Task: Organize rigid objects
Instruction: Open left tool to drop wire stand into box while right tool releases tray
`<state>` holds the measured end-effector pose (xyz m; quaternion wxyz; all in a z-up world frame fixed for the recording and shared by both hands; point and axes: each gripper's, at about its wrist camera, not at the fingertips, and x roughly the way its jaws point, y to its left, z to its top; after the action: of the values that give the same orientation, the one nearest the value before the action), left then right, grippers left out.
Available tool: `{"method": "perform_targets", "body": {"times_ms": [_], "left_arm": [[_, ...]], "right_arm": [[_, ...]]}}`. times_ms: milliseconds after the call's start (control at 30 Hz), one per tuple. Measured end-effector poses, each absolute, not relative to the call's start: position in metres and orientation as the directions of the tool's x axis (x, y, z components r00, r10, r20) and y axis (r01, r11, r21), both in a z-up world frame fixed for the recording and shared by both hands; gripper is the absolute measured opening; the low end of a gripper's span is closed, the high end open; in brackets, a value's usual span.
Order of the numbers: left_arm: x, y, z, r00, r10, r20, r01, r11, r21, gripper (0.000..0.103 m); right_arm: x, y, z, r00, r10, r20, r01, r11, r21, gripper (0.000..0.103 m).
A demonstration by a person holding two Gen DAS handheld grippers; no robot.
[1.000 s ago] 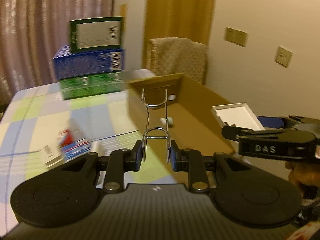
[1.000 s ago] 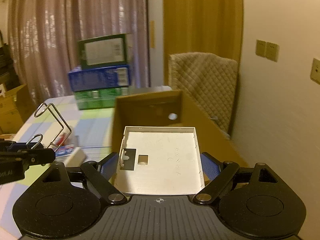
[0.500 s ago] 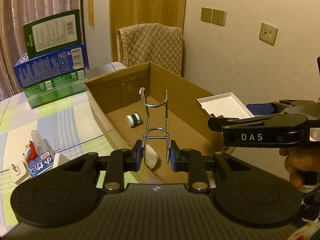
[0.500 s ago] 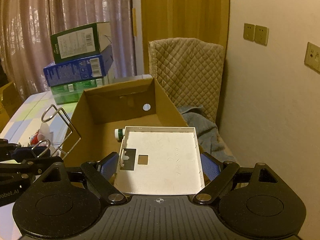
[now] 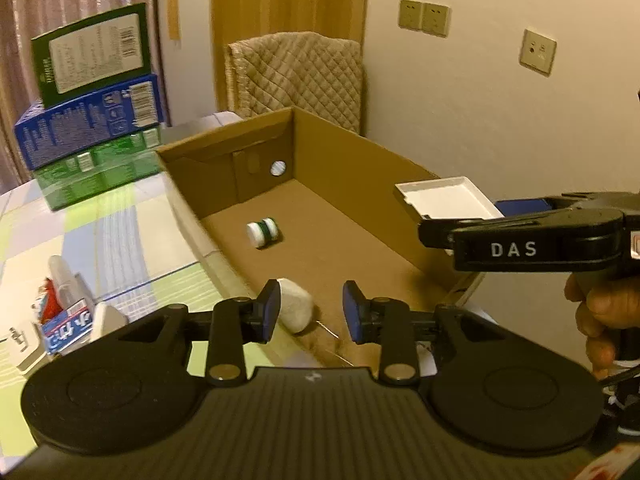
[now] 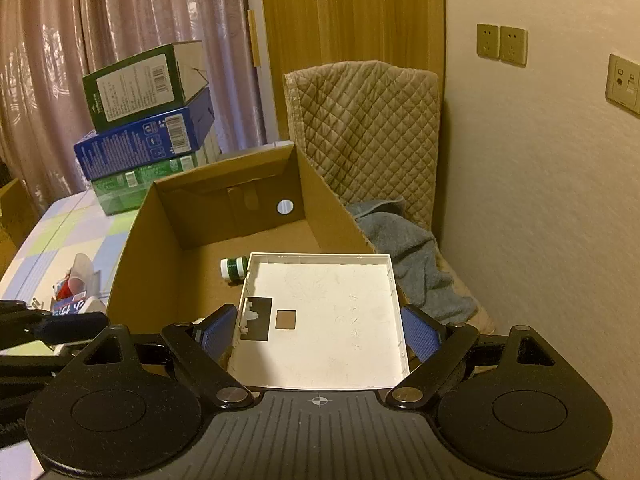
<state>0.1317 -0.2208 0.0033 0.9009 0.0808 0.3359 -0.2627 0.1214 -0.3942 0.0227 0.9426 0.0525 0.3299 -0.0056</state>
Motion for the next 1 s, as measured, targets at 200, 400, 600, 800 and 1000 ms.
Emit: {"method": "perform_targets", "body": {"times_ms": [200,400,600,800,1000], "left_arm": [[0.125,-0.191,0.012,0.672,-0.381,-0.635,0.463,0.885,-0.041,0.029],[0.114,-0.168,0.018,0.687,-0.354,-0.635,0.411,0.91,-0.063,0.029],[0.108,-0.159,0.021,0.695,-0.346,-0.631,0.385,0.919,-0.079,0.029],[0.108,-0.156,0.02,0.695,-0.347,-0.63,0.381,0.92,-0.087,0.029],[0.106,-0.149,0.015,0.686,-0.35,-0.638,0.374,0.922,-0.103,0.029]], "right_arm": [[0.121,-0.392,0.023,0.781,0.027,-0.624,0.043,0.994,0.097,0.084],[0.121,-0.388,0.024,0.78,0.035,-0.625,0.034,0.995,0.098,0.084],[0.121,-0.381,0.024,0.778,0.046,-0.626,0.013,0.996,0.09,0.084],[0.123,-0.379,0.022,0.773,0.056,-0.632,0.007,0.995,0.096,0.085],[0.124,-0.382,0.022,0.77,0.057,-0.636,0.019,0.994,0.111,0.084]]}}
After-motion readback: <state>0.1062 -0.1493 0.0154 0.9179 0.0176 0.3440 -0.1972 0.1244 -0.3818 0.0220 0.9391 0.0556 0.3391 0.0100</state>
